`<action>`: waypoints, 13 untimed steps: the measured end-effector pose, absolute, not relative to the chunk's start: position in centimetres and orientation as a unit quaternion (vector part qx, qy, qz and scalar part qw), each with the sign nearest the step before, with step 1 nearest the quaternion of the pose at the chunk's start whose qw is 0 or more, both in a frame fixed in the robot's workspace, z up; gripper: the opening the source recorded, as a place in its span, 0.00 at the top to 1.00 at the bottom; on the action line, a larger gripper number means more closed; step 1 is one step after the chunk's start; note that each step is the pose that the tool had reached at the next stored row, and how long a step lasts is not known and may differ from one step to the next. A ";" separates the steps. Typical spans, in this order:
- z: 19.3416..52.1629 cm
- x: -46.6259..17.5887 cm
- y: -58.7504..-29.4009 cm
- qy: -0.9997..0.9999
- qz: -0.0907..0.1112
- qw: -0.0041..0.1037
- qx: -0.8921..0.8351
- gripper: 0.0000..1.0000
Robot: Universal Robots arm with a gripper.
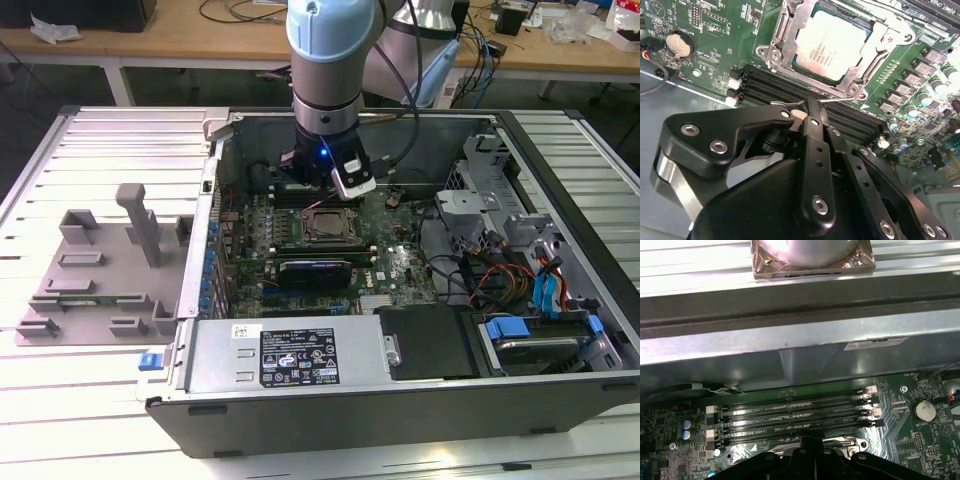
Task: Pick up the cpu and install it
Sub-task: 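Install the first cpu locking lever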
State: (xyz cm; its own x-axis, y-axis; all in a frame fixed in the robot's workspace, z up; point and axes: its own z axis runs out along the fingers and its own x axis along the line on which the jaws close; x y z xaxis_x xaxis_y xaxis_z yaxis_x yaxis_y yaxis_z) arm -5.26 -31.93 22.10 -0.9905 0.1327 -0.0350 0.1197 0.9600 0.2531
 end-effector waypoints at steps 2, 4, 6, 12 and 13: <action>22.1 -5.3 -31.9 0.990 0.126 0.026 0.064 0.89; 22.1 -5.3 -31.9 0.990 0.126 0.026 0.064 0.89; 22.0 -5.3 -31.9 0.990 0.126 0.026 0.064 0.89; 21.8 -5.3 -31.9 0.990 0.121 0.026 0.064 0.89; 21.7 -5.3 -31.9 0.991 0.115 0.026 0.064 0.89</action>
